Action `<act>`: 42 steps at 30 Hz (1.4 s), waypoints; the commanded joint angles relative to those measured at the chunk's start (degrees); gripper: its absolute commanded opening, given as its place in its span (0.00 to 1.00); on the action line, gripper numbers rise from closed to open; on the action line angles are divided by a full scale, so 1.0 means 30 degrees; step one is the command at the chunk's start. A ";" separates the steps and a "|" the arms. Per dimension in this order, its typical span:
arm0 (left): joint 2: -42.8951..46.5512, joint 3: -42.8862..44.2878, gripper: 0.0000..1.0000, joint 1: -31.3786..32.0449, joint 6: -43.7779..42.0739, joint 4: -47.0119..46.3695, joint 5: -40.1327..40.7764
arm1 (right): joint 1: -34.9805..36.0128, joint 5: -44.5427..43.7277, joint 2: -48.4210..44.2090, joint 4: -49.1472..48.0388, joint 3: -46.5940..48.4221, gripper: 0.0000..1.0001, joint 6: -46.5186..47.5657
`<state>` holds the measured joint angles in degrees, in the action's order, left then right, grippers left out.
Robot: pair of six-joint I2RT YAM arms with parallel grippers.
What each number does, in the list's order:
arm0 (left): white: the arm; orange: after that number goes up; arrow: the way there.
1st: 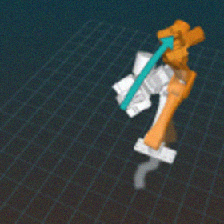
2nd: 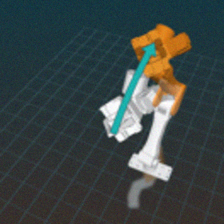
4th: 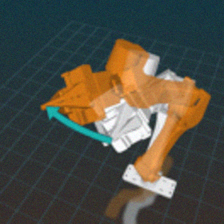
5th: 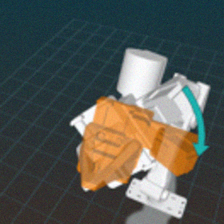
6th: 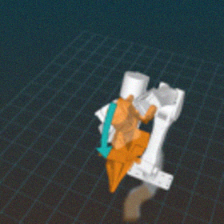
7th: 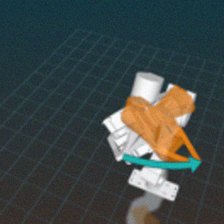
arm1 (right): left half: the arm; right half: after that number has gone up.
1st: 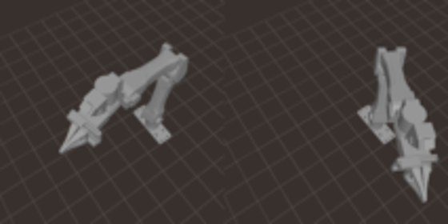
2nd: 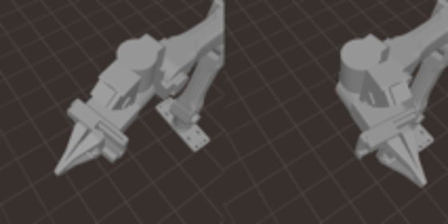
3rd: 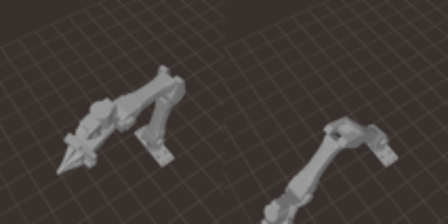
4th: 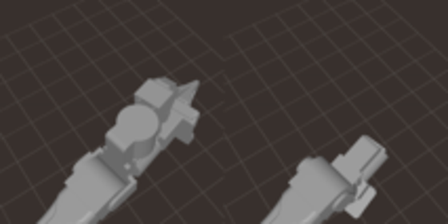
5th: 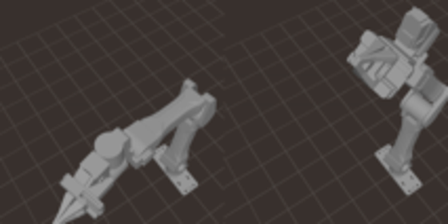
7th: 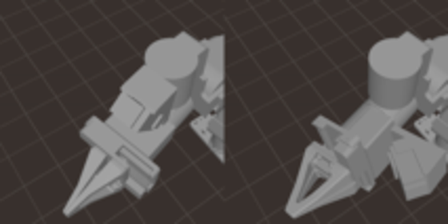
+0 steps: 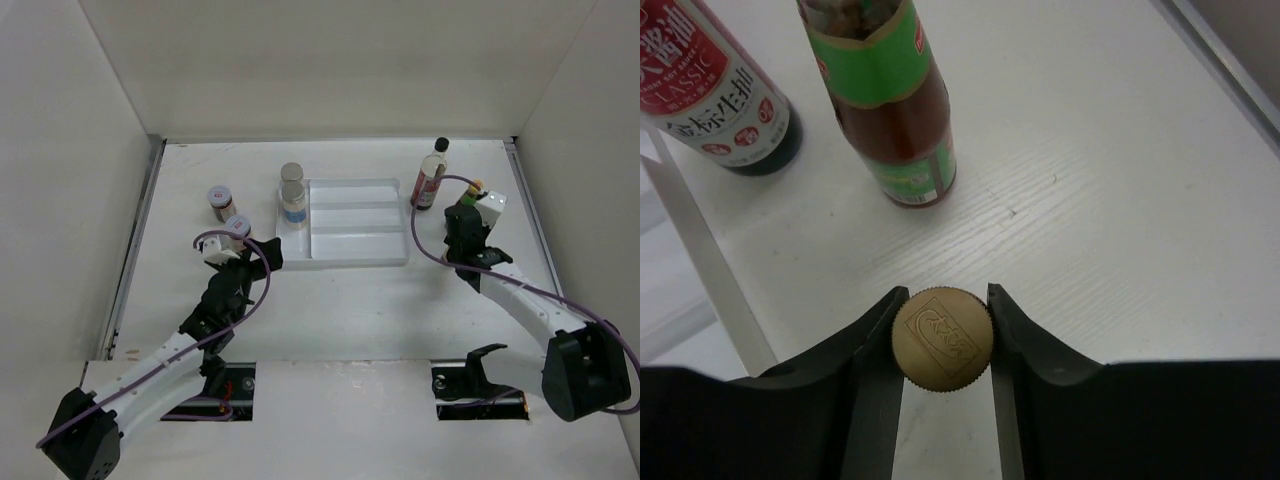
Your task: Organize the condiment bottles
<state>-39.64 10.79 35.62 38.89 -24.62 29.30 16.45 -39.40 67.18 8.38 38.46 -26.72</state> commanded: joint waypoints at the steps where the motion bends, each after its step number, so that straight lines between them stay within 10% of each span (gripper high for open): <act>1: 0.0672 -0.0109 0.92 -0.0197 -0.0309 -0.0407 0.0077 | 0.0825 -0.1977 -0.0856 -0.1152 0.0921 0.35 -0.0002; 9: 0.1932 0.0066 0.91 -0.0754 -0.0221 0.1026 0.0982 | 0.7412 -0.3715 -0.1157 -0.2673 0.3231 0.33 0.1787; 18: 0.3046 0.0360 0.91 -0.2568 0.0656 0.4191 0.3154 | 1.3132 -0.0990 0.7656 -0.7041 1.0462 0.33 0.3571; 36: 0.2141 0.0300 0.91 -0.3948 0.1332 0.4224 0.2216 | 1.4395 -0.0227 1.6219 -0.8009 1.6038 0.36 0.4454; 42: 0.1172 0.0682 0.91 -0.3743 0.1303 0.4106 0.2275 | 1.4395 -0.0373 1.5902 -0.8009 1.5512 0.60 0.3898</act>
<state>-35.90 10.48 24.14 42.44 -10.07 36.38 59.59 -40.03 116.68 -11.29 83.26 -14.02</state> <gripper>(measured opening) 0.916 0.570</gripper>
